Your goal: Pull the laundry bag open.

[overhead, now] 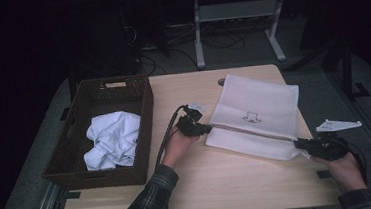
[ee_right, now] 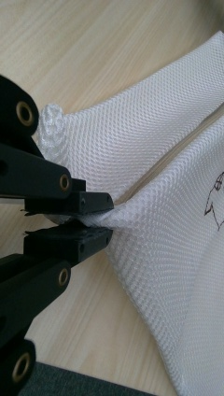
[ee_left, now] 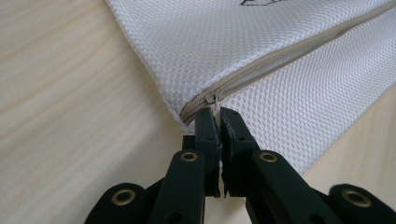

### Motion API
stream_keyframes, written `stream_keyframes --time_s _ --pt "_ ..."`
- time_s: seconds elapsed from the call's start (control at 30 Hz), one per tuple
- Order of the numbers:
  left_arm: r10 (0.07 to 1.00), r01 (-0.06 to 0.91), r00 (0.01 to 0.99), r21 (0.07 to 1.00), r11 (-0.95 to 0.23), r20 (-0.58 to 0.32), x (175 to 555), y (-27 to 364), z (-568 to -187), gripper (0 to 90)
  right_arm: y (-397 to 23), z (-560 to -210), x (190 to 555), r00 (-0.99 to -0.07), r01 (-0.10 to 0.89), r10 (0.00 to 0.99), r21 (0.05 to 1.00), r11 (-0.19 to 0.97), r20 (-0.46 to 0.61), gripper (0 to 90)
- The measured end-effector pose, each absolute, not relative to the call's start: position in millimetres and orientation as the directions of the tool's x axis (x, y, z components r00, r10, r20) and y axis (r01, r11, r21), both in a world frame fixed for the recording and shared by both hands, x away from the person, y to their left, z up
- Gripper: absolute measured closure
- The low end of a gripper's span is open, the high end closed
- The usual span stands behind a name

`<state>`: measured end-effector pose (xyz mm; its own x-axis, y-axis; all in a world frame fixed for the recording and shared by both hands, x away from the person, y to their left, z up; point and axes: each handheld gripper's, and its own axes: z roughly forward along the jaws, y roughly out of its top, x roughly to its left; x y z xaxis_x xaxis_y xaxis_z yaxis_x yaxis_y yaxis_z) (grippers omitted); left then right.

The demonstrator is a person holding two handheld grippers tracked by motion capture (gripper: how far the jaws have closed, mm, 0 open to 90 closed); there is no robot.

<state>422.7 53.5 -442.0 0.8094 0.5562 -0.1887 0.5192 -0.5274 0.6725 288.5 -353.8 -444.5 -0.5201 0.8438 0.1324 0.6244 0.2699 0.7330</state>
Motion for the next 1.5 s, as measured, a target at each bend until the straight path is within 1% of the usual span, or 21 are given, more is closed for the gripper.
stream_keyframes --time_s 0.27,0.63,0.8,0.87,1.03,1.17,1.23,1.33,1.4,1.5 --pt "0.551 0.515 0.81 0.693 -0.505 -0.201 446 43 -445 86.2 -358 -451 300 -0.491 0.632 0.864 0.73 0.262 0.114 81.0" --pt "0.546 0.517 0.816 0.666 -0.538 -0.192 464 22 -456 86.2 -367 -462 309 -0.44 0.666 0.892 0.704 0.247 0.104 79.9" --pt "0.549 0.523 0.812 0.667 -0.531 -0.199 468 18 -463 85.2 -369 -465 310 -0.423 0.676 0.9 0.698 0.237 0.104 76.4" --pt "0.551 0.52 0.811 0.674 -0.524 -0.196 469 19 -462 79.5 -368 -467 310 -0.418 0.68 0.902 0.696 0.233 0.106 70.6" --pt "0.568 0.533 0.798 0.68 -0.504 -0.205 468 23 -459 49.7 -367 -466 309 -0.406 0.663 0.908 0.718 0.213 0.106 46.3" --pt "0.571 0.531 0.794 0.693 -0.487 -0.207 462 29 -456 36.2 -363 -466 309 -0.417 0.652 0.901 0.73 0.205 0.119 35.4" --pt "0.574 0.527 0.795 0.693 -0.492 -0.197 458 32 -454 32.4 -360 -464 308 -0.417 0.643 0.899 0.742 0.189 0.132 30.8" --pt "0.582 0.539 0.787 0.683 -0.492 -0.202 454 36 -449 27.9 -356 -461 306 -0.428 0.628 0.894 0.755 0.189 0.133 26.6" --pt "0.579 0.552 0.783 0.681 -0.481 -0.226 451 39 -447 24.6 -353 -459 305 -0.434 0.622 0.891 0.759 0.192 0.131 25.2" --pt "0.574 0.546 0.79 0.671 -0.501 -0.215 444 40 -444 20.7 -350 -457 303 -0.444 0.614 0.886 0.766 0.19 0.136 23.5"
